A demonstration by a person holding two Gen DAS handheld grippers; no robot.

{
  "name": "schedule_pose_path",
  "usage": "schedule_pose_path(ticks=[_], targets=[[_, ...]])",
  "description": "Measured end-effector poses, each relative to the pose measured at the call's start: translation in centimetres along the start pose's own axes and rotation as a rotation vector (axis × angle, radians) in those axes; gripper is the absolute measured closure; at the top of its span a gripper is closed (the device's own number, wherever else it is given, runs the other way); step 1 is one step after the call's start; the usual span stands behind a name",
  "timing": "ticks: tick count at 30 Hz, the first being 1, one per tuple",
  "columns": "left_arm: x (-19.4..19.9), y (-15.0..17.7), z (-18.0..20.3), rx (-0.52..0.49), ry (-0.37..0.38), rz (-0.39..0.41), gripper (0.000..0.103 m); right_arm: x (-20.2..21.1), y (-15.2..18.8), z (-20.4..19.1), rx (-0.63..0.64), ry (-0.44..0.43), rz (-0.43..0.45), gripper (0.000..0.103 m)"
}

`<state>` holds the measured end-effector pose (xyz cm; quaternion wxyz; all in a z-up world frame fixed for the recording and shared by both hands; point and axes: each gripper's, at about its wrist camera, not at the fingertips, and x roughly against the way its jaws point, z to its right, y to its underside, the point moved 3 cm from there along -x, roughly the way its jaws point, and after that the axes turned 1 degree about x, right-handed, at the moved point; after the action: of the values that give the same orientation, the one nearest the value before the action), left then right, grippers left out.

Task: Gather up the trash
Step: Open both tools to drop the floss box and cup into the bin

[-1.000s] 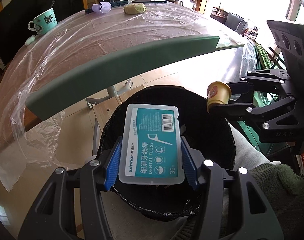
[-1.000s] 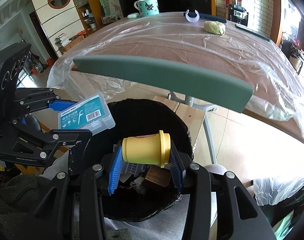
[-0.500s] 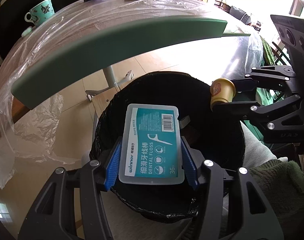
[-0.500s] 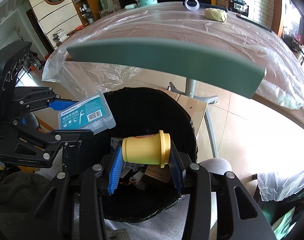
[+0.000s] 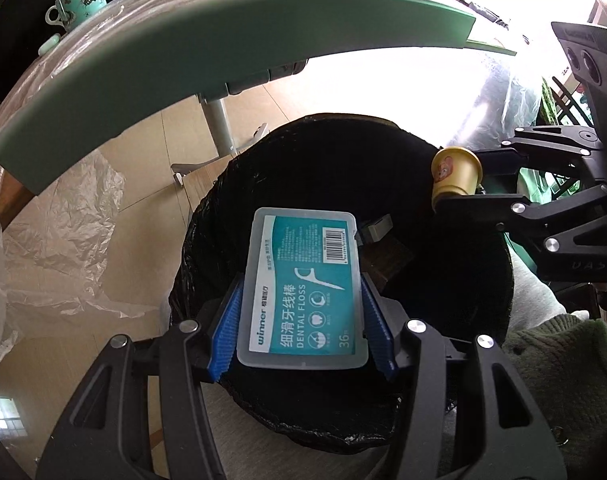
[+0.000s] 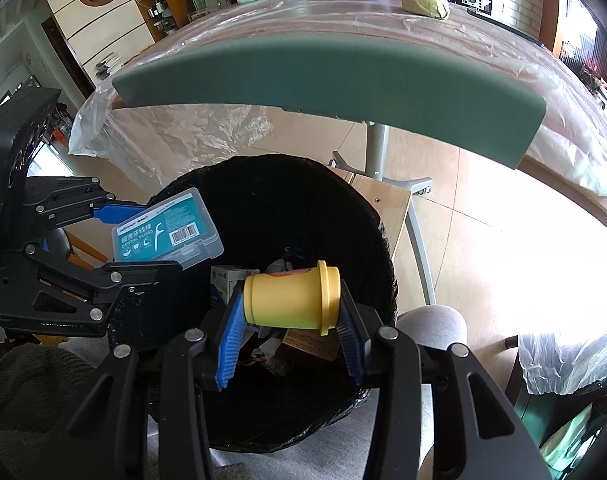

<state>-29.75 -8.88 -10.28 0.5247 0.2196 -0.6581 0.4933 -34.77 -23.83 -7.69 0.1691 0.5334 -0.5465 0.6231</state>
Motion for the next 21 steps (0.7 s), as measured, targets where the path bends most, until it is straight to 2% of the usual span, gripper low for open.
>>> schedule_pose_path(ticks=[19, 20, 21], targets=[[-1.1, -0.1, 0.4, 0.008, -0.006, -0.027, 0.047, -1.4, 0.3, 0.3, -0.01, 0.022, -0.021, 0.061], [-1.1, -0.1, 0.4, 0.008, -0.001, -0.024, 0.046, -1.3, 0.3, 0.3, -0.011, 0.023, -0.018, 0.06], [-1.1, -0.2, 0.3, 0.01, 0.002, -0.021, 0.037, -1.2, 0.3, 0.3, -0.015, 0.021, -0.014, 0.052]])
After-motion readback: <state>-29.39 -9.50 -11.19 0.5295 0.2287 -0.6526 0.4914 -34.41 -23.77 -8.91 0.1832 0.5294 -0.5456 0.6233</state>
